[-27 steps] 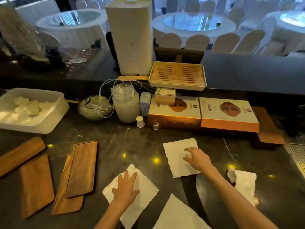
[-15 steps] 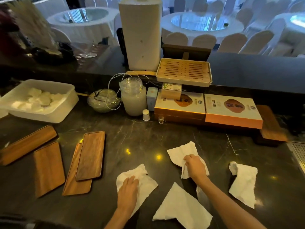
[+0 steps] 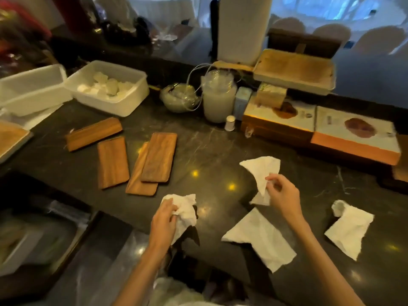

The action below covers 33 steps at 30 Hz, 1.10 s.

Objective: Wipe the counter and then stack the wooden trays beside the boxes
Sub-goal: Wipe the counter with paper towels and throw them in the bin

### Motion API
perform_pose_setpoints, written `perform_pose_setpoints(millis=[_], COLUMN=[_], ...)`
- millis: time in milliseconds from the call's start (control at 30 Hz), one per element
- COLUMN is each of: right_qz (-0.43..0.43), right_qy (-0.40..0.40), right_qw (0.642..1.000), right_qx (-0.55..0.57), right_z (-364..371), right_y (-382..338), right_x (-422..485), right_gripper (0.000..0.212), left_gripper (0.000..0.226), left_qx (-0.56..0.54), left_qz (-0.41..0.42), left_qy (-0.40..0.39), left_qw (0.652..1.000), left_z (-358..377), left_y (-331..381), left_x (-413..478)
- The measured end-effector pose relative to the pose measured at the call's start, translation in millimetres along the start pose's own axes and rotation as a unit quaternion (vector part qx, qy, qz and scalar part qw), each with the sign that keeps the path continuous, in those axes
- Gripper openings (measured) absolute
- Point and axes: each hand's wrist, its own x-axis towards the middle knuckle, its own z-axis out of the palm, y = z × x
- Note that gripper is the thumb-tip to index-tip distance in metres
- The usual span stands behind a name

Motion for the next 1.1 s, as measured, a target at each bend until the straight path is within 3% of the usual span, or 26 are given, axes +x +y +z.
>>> perform_pose_setpoints(millis=[167,400,500,600,767,867,933,1033,1100], right_qz=[0.062,0.097,0.126,0.198,0.312,0.362,0.359,0.321,0.305], right_qy=[-0.072,-0.122,-0.123,-0.144,-0.267,-0.313,-0.323,-0.341,-0.361], right_qw=[0.994,0.978,0.975,0.964,0.91,0.878,0.876,0.88,0.875], right_qx=[0.056,0.14,0.138,0.103,0.055,0.023,-0.022,-0.075,-0.106], right_z=[63.1,105.6,116.3,134.6,181.7,222.6,261.2,324.7,373.1], right_y=[-35.4,-56.0,-64.5,-70.6,-66.0,-42.8,-12.5,43.7,93.8], right_x=[-55.5,-169.7,-215.9,-261.3,-305.7,-304.6,-297.9,-281.7,-269.8], right_gripper=[0.014,0.016,0.026,0.025,0.031,0.026,0.03,0.024,0.029], left_gripper=[0.028,0.029,0.031,0.029,0.034,0.03,0.03,0.032,0.036], left_qx=[-0.014,-0.083,-0.084,-0.103,-0.095,-0.083,-0.072,-0.053,-0.038], left_qz=[-0.052,-0.064,-0.041,-0.083,-0.162,-0.232,-0.277,-0.245,-0.257], left_qy=[0.032,-0.028,-0.081,-0.128,-0.166,-0.187,-0.183,-0.169,-0.213], left_qw=[0.998,0.994,0.992,0.983,0.968,0.951,0.941,0.953,0.942], left_z=[-45.7,-83.0,-92.4,-95.1,-75.0,-48.1,-24.5,24.6,63.6], left_y=[-29.8,-85.6,-111.8,-150.8,-214.7,-248.3,-271.4,-308.1,-343.9], left_x=[-53.2,-89.3,-99.5,-113.6,-136.7,-147.3,-150.0,-150.4,-151.4])
